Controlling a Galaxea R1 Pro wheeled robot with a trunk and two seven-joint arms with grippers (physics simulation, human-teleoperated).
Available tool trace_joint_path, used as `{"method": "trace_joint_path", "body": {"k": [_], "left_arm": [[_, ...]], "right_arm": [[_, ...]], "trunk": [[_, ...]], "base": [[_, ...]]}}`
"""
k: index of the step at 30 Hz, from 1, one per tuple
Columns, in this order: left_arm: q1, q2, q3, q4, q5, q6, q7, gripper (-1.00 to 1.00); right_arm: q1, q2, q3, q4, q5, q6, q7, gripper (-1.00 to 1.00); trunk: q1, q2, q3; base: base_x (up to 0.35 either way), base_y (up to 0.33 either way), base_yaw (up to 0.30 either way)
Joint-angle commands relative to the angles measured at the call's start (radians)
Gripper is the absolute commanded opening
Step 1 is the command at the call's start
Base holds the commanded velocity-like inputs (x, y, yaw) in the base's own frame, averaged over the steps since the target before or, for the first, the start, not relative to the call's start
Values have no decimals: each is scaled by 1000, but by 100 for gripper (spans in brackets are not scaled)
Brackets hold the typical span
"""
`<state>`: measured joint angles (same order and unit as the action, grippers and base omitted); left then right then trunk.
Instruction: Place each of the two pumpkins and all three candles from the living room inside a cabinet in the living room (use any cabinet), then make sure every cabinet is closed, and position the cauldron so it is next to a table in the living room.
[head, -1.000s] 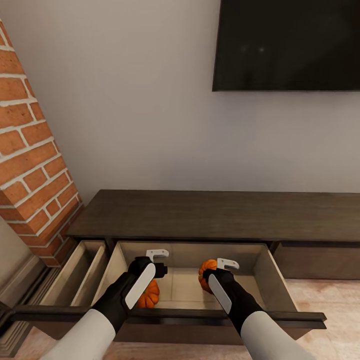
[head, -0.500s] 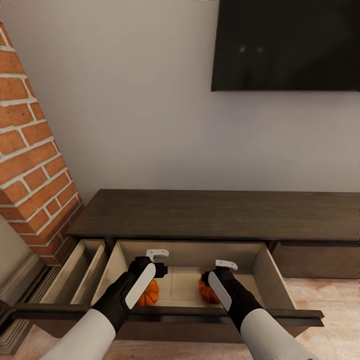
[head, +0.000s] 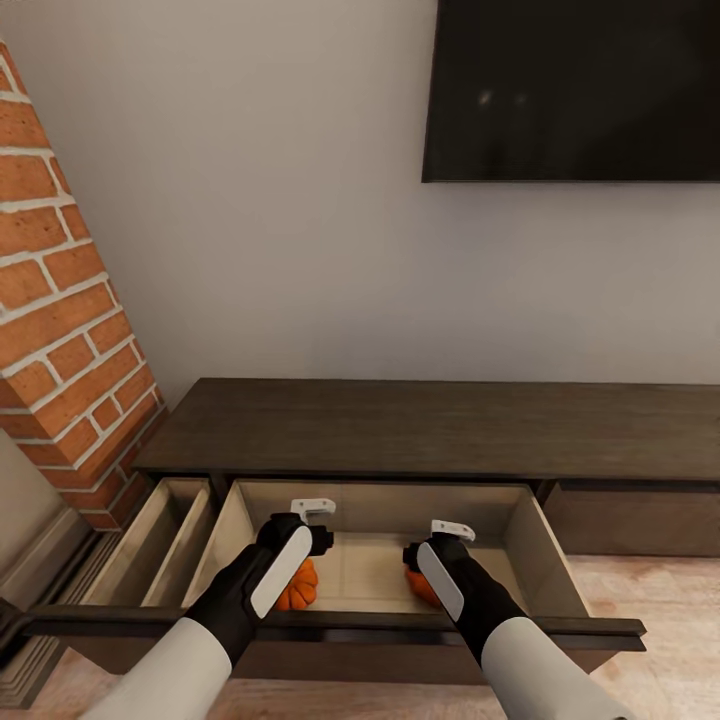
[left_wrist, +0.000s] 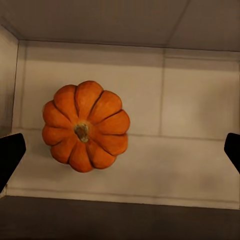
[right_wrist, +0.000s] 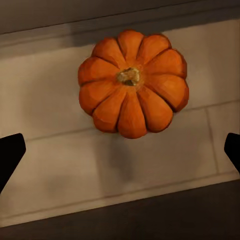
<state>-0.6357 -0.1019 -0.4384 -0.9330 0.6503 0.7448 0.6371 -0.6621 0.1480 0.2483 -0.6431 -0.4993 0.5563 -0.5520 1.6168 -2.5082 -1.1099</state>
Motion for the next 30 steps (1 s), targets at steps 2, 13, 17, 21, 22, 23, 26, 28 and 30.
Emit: {"method": "trace_joint_path", "body": {"k": [2, 13, 17, 21, 22, 23, 26, 28, 30], "left_arm": [[-1, -1, -2, -1, 14, 1, 49, 100], [-1, -4, 0, 0, 17, 1, 75, 100], [-1, -3, 1, 0, 33, 2, 75, 100], [-1, -4, 0, 2, 43, 2, 75, 100], [-1, -4, 1, 2, 44, 2, 75, 100], [-1, -4, 1, 2, 45, 2, 75, 100], [-1, -4, 2, 2, 46, 2, 75, 100], [-1, -4, 1, 2, 46, 2, 75, 100], [-1, -4, 2, 2, 45, 2, 75, 100]], "right_arm": [[-1, -1, 5, -1, -10, 2, -9, 100], [-1, -1, 5, -1, -8, 0, -8, 100], [-1, -1, 5, -1, -8, -1, -8, 100], [-1, -1, 5, -1, -8, -1, -8, 100], [-1, -1, 5, -1, -8, -1, -8, 100], [-1, -1, 5, -1, -8, 0, -8, 100], [-1, -1, 5, -1, -8, -1, -8, 100], [-1, -1, 5, -1, -8, -1, -8, 100], [-1, -1, 5, -1, -8, -1, -8, 100]], "trunk": [[-1, 0, 3], [-6, 2, 45], [-7, 3, 61], [-9, 4, 76], [-10, 4, 80], [-10, 5, 84], [-11, 5, 96], [-12, 6, 103], [-13, 6, 111]], "base": [[-1, 0, 0], [0, 0, 0], [0, 0, 0], [0, 0, 0], [0, 0, 0], [0, 0, 0], [-7, 0, 0], [-153, 3, 0], [-217, 20, 0]]}}
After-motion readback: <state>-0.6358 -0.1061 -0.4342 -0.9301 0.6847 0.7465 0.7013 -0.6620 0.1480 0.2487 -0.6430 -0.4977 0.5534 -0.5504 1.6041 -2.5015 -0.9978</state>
